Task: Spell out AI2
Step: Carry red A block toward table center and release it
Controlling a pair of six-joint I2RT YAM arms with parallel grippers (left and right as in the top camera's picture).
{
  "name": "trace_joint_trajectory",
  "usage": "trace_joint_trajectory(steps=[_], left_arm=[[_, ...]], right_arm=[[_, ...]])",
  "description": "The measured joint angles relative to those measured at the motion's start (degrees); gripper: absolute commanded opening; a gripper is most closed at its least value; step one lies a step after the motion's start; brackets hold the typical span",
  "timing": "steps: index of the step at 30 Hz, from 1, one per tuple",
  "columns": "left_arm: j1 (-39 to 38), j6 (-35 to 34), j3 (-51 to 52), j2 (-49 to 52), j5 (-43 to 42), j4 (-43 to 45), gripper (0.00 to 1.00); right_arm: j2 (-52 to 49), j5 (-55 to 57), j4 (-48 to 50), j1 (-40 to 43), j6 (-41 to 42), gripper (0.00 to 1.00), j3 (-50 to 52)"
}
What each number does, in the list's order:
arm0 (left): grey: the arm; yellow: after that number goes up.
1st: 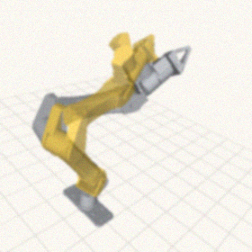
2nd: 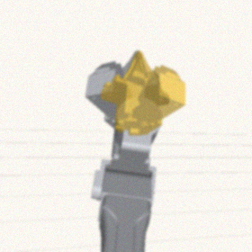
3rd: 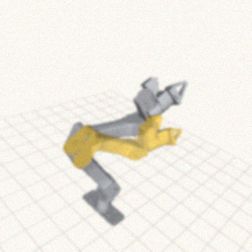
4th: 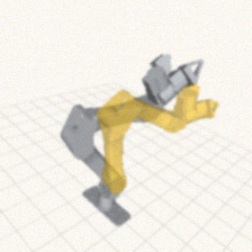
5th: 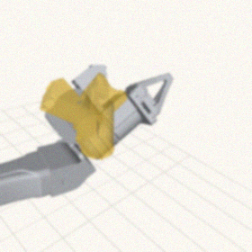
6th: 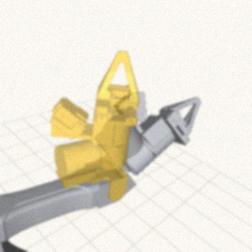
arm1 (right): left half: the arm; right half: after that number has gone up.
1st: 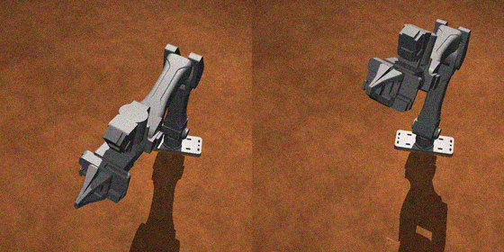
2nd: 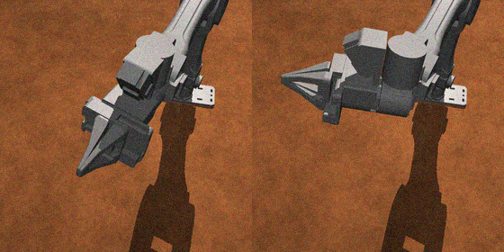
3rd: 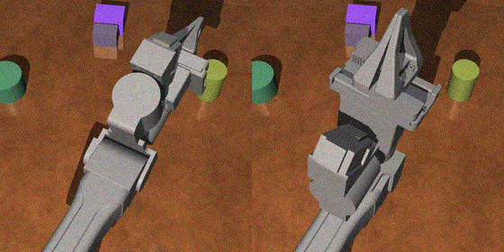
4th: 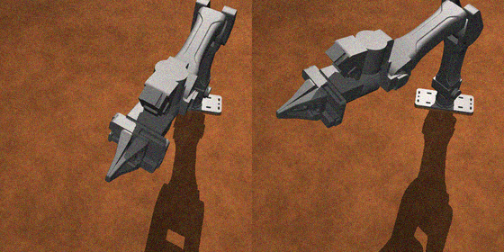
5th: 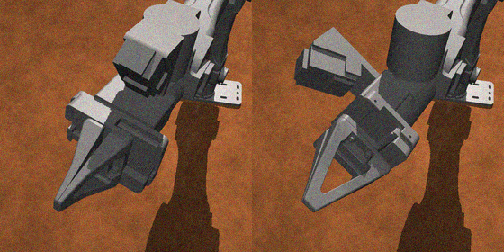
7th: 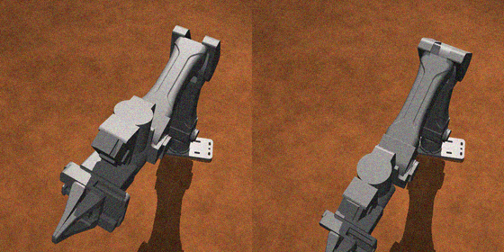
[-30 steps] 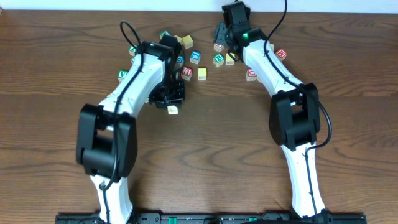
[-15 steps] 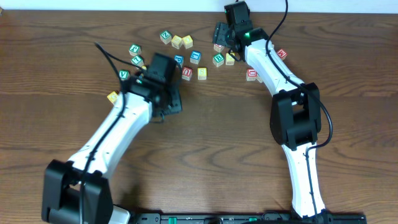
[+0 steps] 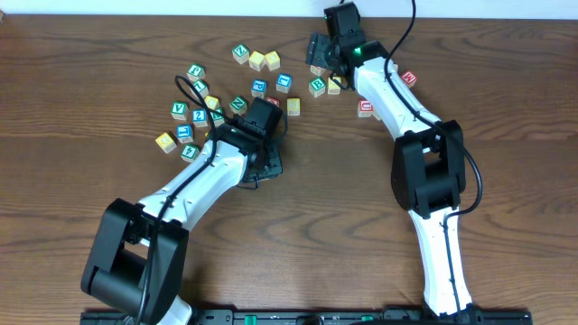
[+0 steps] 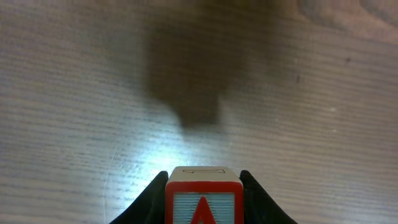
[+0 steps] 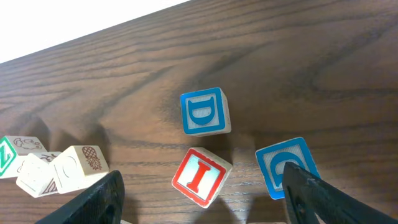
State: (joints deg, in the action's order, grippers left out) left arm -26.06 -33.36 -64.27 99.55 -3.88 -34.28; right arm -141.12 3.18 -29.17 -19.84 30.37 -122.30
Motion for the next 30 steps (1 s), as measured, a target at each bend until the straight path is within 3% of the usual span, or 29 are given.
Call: trace_joint_trajectory(steps=[7,17,30], left_arm=[[0.0,-0.9,0.0,0.3,0.0,2.2,0.2],[-0.6,-1.2,0.1,5.0,0.0,16.6,0.19],[-7.5,-1.6,0.1,6.8,5.7,15.1,0.19]], right_arm=[[0.0,0.0,0.0,0.0,0.0,0.77,0.0],[0.0,0.1,-0.5,0.0,0.0,0.8,0.0],[0.0,0.5,-0.4,0.1,0.0,0.82,0.0]])
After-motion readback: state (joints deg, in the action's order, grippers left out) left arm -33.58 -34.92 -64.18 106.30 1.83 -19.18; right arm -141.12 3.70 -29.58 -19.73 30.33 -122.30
